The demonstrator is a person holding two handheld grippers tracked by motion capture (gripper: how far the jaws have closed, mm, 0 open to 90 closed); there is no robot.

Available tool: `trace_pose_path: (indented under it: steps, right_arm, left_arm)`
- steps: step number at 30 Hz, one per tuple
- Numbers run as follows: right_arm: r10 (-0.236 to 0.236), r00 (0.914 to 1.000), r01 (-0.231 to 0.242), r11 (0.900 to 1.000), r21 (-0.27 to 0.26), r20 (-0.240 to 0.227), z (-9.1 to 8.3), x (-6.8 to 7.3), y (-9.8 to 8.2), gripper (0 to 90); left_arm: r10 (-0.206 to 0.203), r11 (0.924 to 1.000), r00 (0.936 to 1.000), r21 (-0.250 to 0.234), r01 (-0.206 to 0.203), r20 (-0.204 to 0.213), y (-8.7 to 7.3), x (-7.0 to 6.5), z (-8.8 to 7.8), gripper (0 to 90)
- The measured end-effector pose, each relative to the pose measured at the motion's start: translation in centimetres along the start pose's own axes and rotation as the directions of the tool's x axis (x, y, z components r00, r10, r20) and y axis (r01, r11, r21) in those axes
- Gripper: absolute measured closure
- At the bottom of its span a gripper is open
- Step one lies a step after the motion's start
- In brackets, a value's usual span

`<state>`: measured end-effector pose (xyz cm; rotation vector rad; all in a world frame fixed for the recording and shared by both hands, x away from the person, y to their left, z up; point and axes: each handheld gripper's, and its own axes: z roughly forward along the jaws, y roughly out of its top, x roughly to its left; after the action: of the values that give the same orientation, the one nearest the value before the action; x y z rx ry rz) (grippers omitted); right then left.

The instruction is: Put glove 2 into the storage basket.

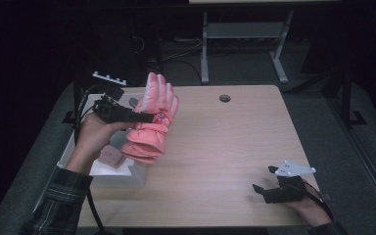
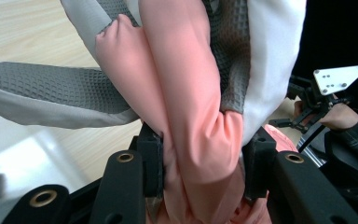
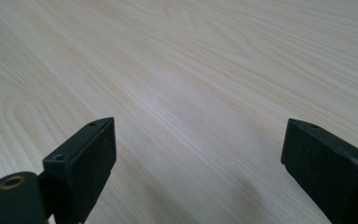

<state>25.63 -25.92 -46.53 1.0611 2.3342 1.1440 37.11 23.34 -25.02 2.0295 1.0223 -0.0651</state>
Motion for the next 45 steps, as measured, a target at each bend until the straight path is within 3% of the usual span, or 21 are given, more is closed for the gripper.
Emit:
trace_pose_path:
  steps: [7,15,20,26,29,32,41,45]
  right_arm:
    - [-0.009,0.9997,0.009,1.0,0.005,-0.024,0.9,0.0,0.6,9.9]
    - [-0.01,0.9998,0.01,1.0,0.006,-0.016,0.9,-0.2,0.6,9.9]
    - [-0.017,0.9997,0.017,1.0,0.009,-0.016,1.0,-0.2,0.6,10.0]
    - [-0.018,0.9998,0.018,1.0,0.013,-0.013,1.1,-0.2,0.7,9.9]
    - [-0.014,0.9998,0.014,1.0,0.016,-0.012,1.0,-0.2,0.6,10.0]
    - [-0.017,0.9998,0.017,1.0,0.013,-0.011,0.9,-0.3,0.6,10.0]
    - [-0.017,0.9998,0.017,1.0,0.014,-0.012,0.9,-0.3,0.6,10.0]
    - [-0.014,0.9998,0.014,1.0,0.012,-0.012,0.7,-0.3,0.5,10.0]
  left_arm:
    - [-0.043,0.999,0.9981,-0.016,0.042,-0.044,-1.3,2.6,-2.5,59.6]
    - [-0.075,0.9962,0.9944,-0.05,0.071,-0.074,-2.7,5.2,-4.8,59.5]
    - [-0.093,0.9952,0.9902,-0.039,0.089,-0.104,-3.6,6.8,-5.1,59.4]
    - [-0.112,0.9937,0.9833,-0.012,0.111,-0.144,-4.6,8.8,-3.9,59.3]
    - [-0.128,0.9916,0.9822,0.002,0.129,-0.137,-5.1,9.7,-3.0,59.3]
    - [-0.126,0.99,0.9788,0.042,0.134,-0.162,-5.4,10.2,-1.9,59.2]
    - [-0.149,0.9798,0.9739,0.107,0.169,-0.171,-6.8,11.7,1.6,58.8]
    - [-0.164,0.9746,0.9739,0.126,0.185,-0.157,-7.5,12.5,3.2,58.7]
